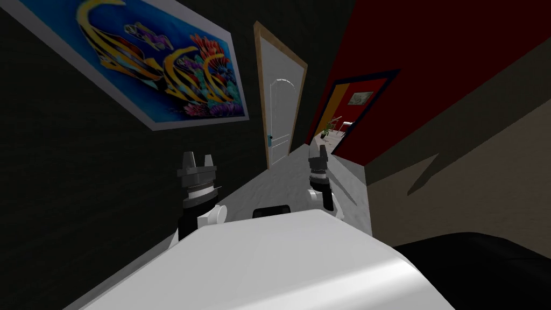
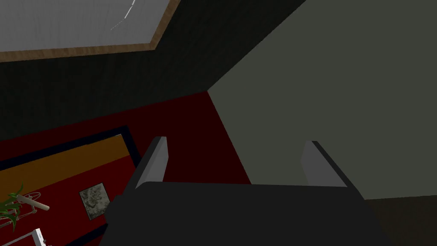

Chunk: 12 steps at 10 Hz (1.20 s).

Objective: Pull the door open

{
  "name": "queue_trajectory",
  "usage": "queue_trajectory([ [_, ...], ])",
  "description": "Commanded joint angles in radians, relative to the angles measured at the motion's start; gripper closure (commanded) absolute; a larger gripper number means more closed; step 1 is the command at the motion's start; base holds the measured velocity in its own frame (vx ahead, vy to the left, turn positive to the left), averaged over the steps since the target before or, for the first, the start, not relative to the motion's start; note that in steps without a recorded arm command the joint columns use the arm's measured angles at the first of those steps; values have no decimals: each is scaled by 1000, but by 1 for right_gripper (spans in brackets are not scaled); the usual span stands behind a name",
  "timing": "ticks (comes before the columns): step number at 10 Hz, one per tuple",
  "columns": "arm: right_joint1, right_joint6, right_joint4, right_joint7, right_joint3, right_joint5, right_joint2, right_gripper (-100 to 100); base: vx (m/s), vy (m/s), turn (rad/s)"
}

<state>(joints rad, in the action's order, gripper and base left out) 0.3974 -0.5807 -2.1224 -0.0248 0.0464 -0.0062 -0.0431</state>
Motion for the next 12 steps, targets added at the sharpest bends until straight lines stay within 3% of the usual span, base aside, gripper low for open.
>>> queue_trajectory([
  [1,-23,0,43,32,-6,14,-11,-100,110,-23,44],
  [12,-172,-7,300,195,-41,93,-55,-100,94,-23,34],
])
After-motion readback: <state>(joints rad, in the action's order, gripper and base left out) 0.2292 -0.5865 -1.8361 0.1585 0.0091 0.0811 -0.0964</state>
